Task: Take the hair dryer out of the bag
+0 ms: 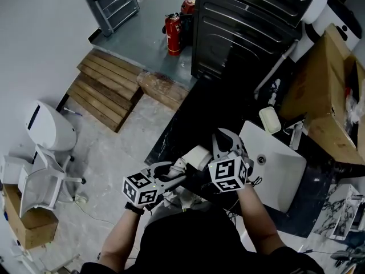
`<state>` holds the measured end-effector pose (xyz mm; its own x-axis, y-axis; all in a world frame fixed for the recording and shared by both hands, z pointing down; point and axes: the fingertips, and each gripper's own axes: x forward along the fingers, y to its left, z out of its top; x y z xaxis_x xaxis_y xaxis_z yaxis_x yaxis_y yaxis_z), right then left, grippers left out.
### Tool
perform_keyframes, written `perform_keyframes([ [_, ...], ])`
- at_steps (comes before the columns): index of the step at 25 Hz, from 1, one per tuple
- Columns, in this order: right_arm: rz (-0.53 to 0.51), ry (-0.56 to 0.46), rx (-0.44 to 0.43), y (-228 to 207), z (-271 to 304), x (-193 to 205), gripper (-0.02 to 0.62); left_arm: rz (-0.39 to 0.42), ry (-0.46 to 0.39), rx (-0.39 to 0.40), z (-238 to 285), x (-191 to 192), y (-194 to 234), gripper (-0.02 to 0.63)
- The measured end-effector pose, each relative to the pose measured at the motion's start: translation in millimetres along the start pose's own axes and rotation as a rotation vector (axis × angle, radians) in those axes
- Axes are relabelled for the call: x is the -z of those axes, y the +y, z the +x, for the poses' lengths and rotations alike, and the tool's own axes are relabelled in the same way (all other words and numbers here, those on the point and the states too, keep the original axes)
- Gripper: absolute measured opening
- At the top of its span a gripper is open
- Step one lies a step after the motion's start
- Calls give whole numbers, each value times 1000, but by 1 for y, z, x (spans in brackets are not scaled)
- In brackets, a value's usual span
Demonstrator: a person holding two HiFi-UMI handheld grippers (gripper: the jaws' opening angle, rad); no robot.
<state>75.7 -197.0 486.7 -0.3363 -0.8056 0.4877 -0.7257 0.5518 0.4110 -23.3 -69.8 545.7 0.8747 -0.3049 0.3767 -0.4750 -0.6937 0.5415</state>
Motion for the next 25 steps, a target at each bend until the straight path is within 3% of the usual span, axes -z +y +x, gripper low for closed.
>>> perform_keyframes([
  [10, -2, -4, -24, 7, 9, -1, 34, -17, -47, 41, -15, 2, -7, 236],
  [25, -28, 6, -41, 26, 11, 4, 35, -72, -141, 178, -48, -1, -20, 236],
])
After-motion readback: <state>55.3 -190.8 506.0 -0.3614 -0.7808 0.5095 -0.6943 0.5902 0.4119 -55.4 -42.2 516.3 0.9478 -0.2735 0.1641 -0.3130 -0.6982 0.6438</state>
